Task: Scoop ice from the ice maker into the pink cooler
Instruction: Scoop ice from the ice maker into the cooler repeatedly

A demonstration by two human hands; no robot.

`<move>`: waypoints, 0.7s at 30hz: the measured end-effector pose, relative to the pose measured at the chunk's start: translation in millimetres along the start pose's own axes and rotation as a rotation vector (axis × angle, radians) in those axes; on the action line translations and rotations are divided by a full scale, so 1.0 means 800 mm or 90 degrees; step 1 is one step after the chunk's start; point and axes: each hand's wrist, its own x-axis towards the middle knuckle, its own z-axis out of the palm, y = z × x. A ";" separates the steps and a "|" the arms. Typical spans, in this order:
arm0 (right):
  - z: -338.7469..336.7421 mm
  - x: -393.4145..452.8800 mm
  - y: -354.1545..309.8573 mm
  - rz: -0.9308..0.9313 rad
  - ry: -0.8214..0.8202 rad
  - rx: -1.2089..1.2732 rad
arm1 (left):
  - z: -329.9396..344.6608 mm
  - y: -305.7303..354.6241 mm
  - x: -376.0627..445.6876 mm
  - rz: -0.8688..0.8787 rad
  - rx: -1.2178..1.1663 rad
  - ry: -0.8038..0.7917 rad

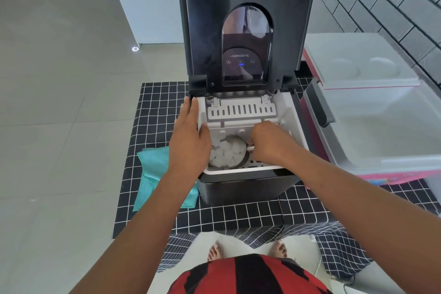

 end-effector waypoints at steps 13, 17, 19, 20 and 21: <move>-0.015 -0.018 0.028 -0.041 0.164 0.007 | -0.001 -0.001 -0.001 0.014 -0.028 0.019; -0.020 -0.025 0.036 -0.045 0.207 0.052 | -0.001 -0.001 -0.002 0.022 -0.022 0.017; -0.021 -0.027 0.037 -0.046 0.214 0.063 | -0.001 -0.001 -0.002 0.023 -0.027 0.013; -0.022 -0.029 0.038 -0.043 0.216 0.075 | -0.002 -0.001 -0.003 0.023 -0.030 0.012; -0.022 -0.030 0.039 -0.040 0.219 0.090 | -0.002 -0.001 -0.003 0.023 -0.032 0.011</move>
